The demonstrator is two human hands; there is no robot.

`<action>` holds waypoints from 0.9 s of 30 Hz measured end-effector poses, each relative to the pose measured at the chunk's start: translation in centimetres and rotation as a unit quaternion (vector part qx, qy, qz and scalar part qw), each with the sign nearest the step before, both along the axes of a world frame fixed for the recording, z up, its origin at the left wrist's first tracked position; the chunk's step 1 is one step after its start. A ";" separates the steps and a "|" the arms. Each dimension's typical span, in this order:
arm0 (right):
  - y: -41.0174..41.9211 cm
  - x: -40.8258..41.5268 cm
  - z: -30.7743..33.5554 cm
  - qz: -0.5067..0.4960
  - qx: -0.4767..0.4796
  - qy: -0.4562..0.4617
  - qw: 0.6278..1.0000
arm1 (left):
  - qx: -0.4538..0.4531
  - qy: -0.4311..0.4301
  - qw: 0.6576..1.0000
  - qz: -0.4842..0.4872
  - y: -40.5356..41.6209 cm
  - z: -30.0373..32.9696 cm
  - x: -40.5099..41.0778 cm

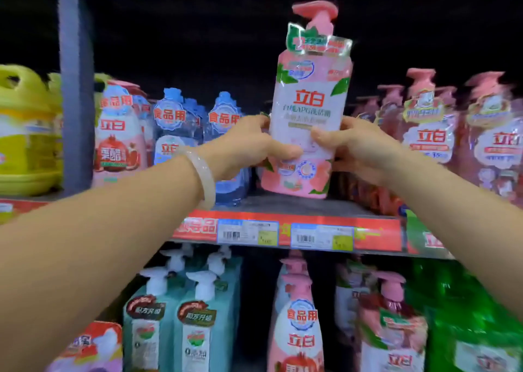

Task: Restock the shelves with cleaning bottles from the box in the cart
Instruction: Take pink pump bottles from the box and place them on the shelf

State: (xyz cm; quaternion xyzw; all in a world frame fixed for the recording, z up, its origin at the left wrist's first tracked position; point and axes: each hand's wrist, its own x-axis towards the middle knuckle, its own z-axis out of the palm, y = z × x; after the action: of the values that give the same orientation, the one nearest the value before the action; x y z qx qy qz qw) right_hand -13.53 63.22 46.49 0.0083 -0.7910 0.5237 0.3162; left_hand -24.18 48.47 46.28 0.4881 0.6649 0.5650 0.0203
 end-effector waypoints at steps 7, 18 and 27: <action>4.9 -4.5 -1.9 0.029 -0.078 -0.033 0.996 | 0.003 -0.052 0.998 0.029 5.6 -2.3 -3.0; 7.3 -9.1 -3.4 -0.023 0.028 -0.112 0.993 | -0.003 -0.062 0.994 0.089 9.0 -4.6 -7.7; 7.9 -10.9 -3.2 -0.087 0.074 -0.138 0.984 | -0.099 0.043 0.974 0.201 10.9 -4.1 -8.2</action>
State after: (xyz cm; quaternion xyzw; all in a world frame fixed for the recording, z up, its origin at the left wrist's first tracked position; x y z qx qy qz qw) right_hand -24.41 71.11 43.31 -0.1094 -0.8614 0.4303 0.2469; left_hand -32.35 59.33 42.21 0.3639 0.8025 0.4671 -0.0739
